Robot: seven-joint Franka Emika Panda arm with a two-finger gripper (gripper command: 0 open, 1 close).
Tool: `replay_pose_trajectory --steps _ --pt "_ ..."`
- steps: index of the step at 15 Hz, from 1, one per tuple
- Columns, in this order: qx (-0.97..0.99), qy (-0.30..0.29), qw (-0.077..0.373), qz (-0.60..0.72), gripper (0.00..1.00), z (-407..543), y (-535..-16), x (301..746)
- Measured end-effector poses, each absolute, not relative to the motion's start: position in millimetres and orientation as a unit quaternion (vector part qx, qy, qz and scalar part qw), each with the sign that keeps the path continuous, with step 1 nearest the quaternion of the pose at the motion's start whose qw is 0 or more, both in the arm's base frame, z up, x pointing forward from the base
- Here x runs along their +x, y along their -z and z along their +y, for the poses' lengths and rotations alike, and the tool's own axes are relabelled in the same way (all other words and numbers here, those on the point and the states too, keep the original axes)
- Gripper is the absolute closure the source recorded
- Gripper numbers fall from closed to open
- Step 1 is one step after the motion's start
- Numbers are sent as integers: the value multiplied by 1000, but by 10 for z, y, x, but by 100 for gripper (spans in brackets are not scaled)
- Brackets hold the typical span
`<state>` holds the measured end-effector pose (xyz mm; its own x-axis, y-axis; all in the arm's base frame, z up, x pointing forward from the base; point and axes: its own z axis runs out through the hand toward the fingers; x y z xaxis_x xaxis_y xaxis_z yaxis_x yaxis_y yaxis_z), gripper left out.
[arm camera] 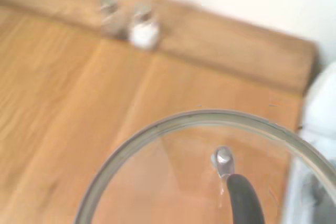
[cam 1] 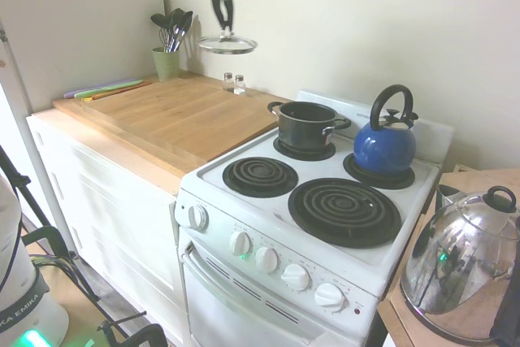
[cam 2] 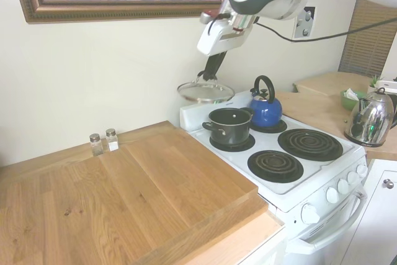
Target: Uncover the lid of the pot
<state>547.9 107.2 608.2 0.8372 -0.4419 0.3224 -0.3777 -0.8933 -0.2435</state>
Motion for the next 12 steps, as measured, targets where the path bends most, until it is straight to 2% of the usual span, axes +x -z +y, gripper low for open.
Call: replay_pose_trajectory --steps 4,6,8,12 --pt "-959 166 36 225 100 2443 -5101 4658" --pt "-956 165 17 241 100 2815 -4742 4402" --pt "-953 165 11 253 100 3018 -4599 4413" --pt "-947 155 20 281 100 3270 -4532 4798"
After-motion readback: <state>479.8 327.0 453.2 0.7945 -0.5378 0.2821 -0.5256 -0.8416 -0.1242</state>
